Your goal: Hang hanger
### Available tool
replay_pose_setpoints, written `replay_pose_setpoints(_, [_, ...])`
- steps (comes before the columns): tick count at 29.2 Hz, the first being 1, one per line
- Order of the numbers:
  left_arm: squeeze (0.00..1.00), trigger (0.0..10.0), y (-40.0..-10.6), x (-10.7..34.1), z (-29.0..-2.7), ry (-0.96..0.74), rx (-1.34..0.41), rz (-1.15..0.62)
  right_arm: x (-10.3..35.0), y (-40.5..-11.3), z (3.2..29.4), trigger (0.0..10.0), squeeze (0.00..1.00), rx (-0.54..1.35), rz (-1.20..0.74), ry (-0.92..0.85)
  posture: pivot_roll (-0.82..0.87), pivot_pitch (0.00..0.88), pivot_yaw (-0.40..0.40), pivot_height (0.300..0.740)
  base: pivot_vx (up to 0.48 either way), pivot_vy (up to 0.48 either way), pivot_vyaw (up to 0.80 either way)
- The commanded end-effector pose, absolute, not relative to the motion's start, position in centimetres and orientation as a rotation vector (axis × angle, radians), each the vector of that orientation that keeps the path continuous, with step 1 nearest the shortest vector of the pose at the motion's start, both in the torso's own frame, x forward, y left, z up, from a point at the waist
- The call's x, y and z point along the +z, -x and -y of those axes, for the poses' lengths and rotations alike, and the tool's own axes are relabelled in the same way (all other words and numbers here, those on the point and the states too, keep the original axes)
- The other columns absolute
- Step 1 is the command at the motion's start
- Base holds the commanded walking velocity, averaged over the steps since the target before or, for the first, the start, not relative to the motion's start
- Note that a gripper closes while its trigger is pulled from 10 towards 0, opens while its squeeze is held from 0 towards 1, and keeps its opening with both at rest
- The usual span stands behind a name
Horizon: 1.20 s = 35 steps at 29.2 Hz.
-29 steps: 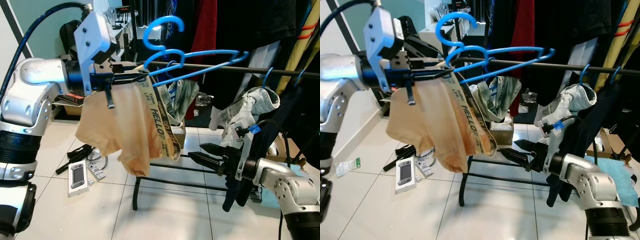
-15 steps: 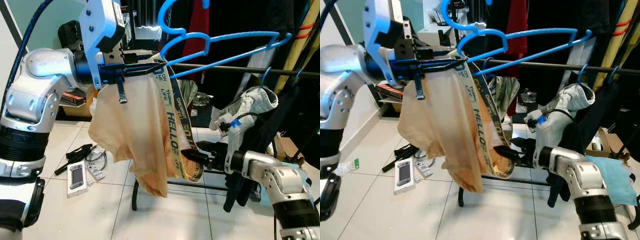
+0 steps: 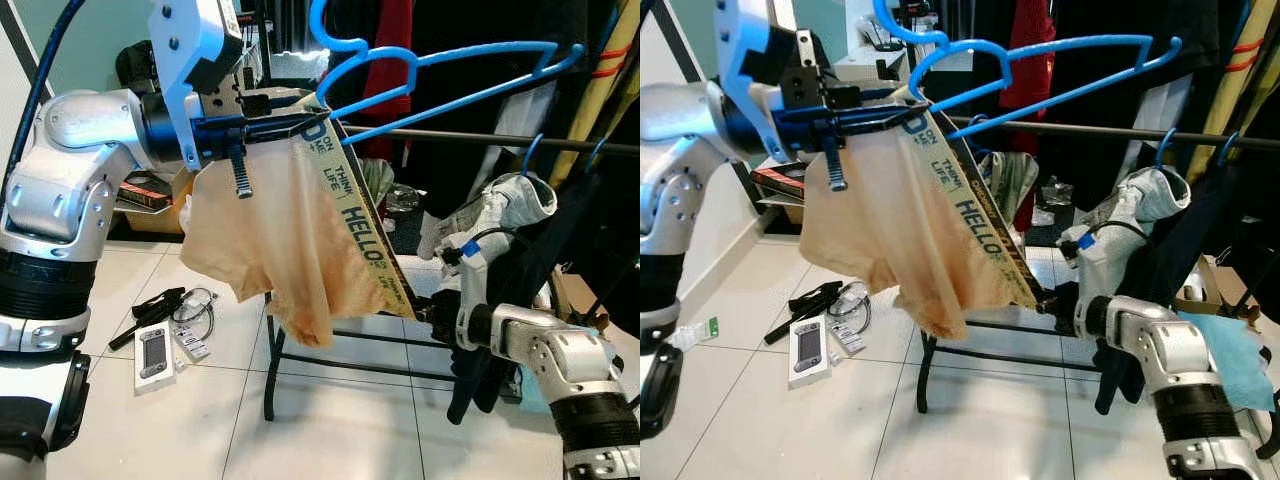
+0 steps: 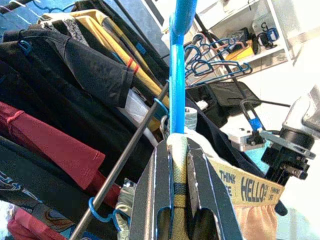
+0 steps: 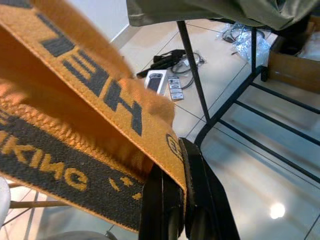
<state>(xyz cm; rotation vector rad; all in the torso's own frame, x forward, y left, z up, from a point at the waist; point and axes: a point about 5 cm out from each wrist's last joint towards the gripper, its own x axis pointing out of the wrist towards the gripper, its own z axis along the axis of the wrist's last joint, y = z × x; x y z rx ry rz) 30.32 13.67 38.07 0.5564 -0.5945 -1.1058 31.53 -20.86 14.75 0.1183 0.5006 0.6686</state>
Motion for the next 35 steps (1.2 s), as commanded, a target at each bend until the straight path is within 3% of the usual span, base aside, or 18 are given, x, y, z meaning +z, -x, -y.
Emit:
replay_pose_setpoints(1, [0.00, 10.0, -30.3, 38.5, -14.4, -0.586, -1.067, 0.603, 14.9, -31.6, 21.3, 0.0, 0.00, 0.645, -0.510, -0.130, -0.08, 0.000, 0.026, 0.740, 0.000, 0.000, 0.00])
replay_pose_setpoints(10, [0.00, 10.0, -30.2, 35.0, -14.9, -0.676, -1.129, 0.524, 18.0, -32.5, 23.7, 0.0, 0.00, 0.572, -0.372, -0.301, -0.08, 0.000, 0.027, 0.740, 0.000, 0.000, 0.00])
replay_pose_setpoints(11, [0.00, 10.0, -29.8, 32.8, -15.2, -0.700, -1.186, 0.460, 20.5, -33.4, 25.2, 0.0, 0.00, 0.506, -0.238, -0.404, -0.08, 0.000, 0.027, 0.740, 0.000, 0.000, 0.00])
replay_pose_setpoints(16, [0.00, 10.0, -29.7, 28.3, -16.7, -0.801, -1.210, 0.291, 24.6, -34.4, 27.3, 0.0, 0.00, 0.413, -0.037, -0.542, -0.08, 0.000, 0.023, 0.740, 0.000, 0.000, 0.00])
replay_pose_setpoints(28, [0.00, 10.0, -29.7, 26.9, -17.6, -0.819, -1.156, 0.256, 25.5, -34.9, 27.0, 0.0, 0.00, 0.391, -0.033, -0.548, -0.07, 0.000, 0.015, 0.740, 0.000, 0.000, 0.00])
replay_pose_setpoints(35, [0.00, 10.0, -30.1, 27.5, -17.3, -0.779, -1.071, 0.338, 24.5, -35.1, 26.4, 0.0, 0.00, 0.392, -0.101, -0.538, -0.08, 0.000, 0.014, 0.740, 0.000, 0.000, 0.00])
